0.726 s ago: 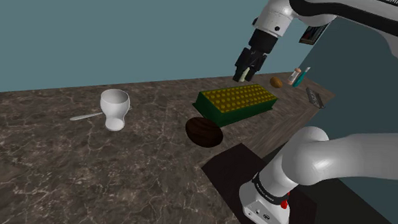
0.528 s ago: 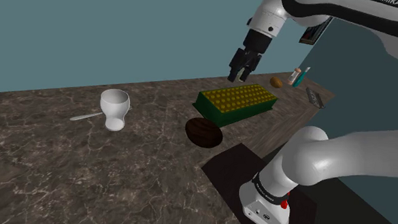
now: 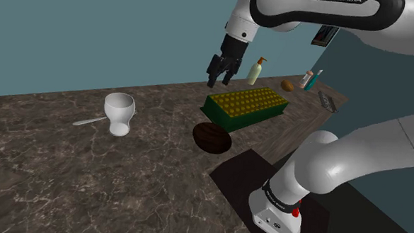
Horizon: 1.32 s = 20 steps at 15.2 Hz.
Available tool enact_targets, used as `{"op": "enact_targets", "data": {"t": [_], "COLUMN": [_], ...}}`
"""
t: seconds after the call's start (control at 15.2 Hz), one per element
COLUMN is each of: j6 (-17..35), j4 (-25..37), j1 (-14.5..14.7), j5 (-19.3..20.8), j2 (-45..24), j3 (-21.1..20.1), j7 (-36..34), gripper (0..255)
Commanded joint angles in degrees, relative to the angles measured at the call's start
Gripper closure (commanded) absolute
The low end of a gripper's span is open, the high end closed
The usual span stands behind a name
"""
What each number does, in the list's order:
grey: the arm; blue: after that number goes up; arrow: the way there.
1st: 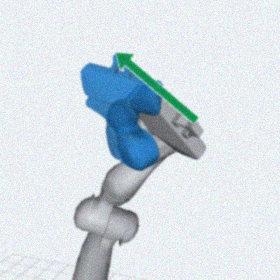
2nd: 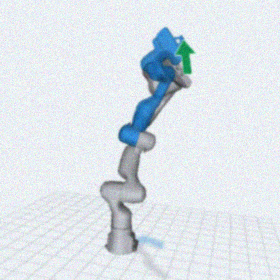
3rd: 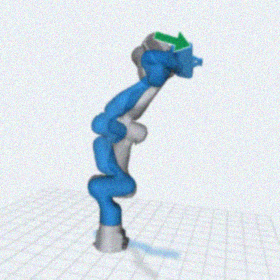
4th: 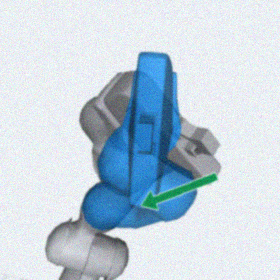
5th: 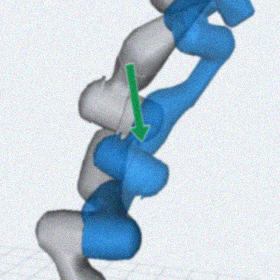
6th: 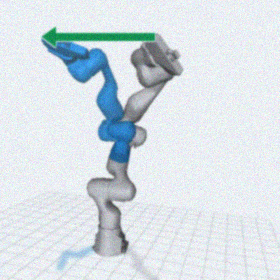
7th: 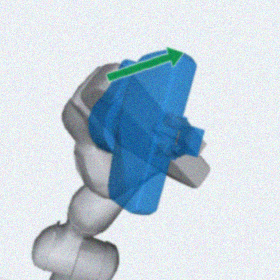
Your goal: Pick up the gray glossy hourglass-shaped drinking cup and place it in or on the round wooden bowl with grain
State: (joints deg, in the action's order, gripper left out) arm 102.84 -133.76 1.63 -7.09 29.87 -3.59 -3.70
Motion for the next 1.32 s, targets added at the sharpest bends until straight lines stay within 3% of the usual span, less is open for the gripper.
{"op": "enact_targets", "data": {"t": [0.0, 0.66, 1.25], "j6": [3.1, 12.5, 14.8], "j4": [1.8, 13.8, 30.8], "j1": [0.6, 2.8, 6.6], "j5": [0.1, 4.8, 13.2], "j2": [-4.5, -25.2, -45.2], "j3": [-1.6, -7.6, -10.0], "j7": [-1.1, -6.7, -12.7], "gripper": [0, 0, 0]}}
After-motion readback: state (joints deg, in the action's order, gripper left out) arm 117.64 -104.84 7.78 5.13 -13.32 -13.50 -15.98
